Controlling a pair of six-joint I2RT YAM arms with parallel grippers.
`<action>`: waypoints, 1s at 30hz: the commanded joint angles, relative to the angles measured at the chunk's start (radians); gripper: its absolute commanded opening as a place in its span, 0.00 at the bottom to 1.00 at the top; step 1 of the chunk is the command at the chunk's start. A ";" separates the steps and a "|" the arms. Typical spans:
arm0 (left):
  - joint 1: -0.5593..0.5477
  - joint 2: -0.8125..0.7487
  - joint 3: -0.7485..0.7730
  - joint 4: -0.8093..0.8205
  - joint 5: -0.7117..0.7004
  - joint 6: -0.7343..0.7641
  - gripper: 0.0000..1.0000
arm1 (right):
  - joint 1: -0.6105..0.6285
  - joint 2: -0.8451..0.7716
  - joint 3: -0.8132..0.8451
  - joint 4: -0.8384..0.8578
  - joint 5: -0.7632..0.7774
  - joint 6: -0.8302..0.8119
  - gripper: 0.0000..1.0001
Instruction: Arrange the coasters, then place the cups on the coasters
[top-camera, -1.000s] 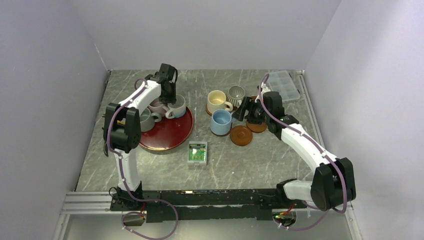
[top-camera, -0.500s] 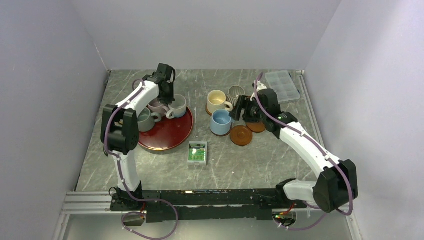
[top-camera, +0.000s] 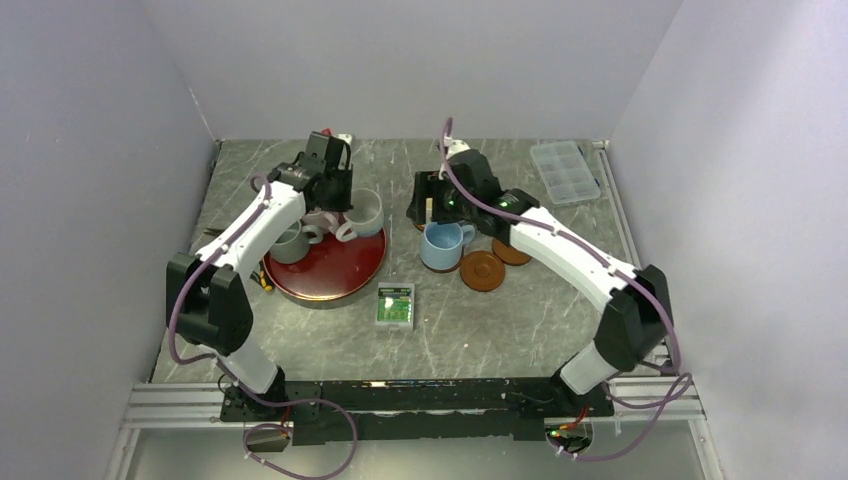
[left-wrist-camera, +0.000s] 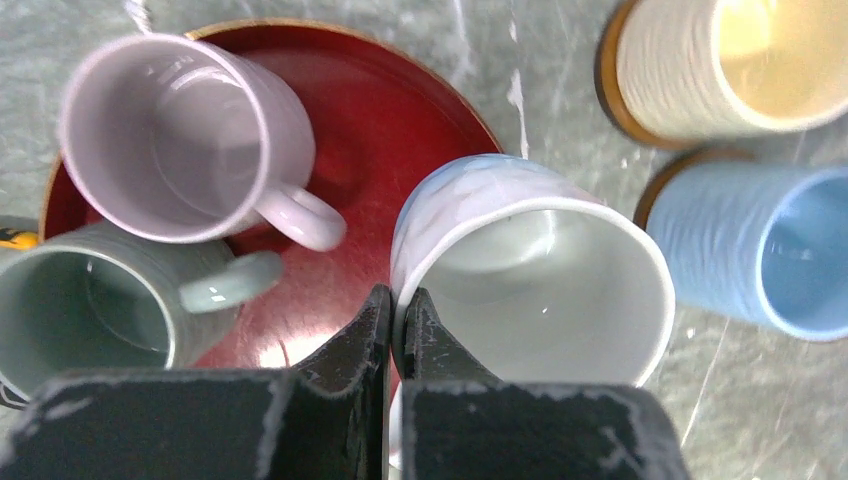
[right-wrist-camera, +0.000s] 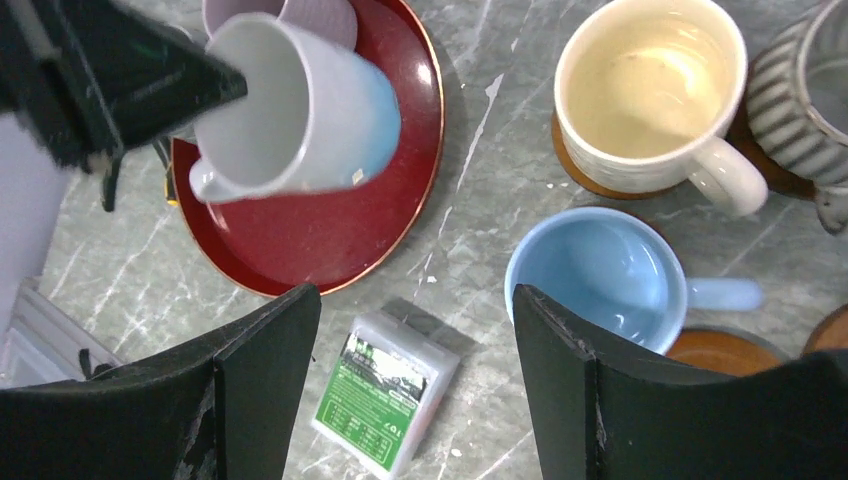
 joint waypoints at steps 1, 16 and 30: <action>-0.043 -0.093 -0.074 0.026 0.056 0.040 0.03 | 0.048 0.094 0.133 -0.064 0.052 -0.034 0.74; -0.065 -0.201 -0.219 0.051 0.179 0.035 0.03 | 0.183 0.357 0.299 -0.137 0.061 -0.002 0.63; -0.069 -0.215 -0.234 0.071 0.198 0.020 0.03 | 0.220 0.431 0.350 -0.184 0.218 0.022 0.06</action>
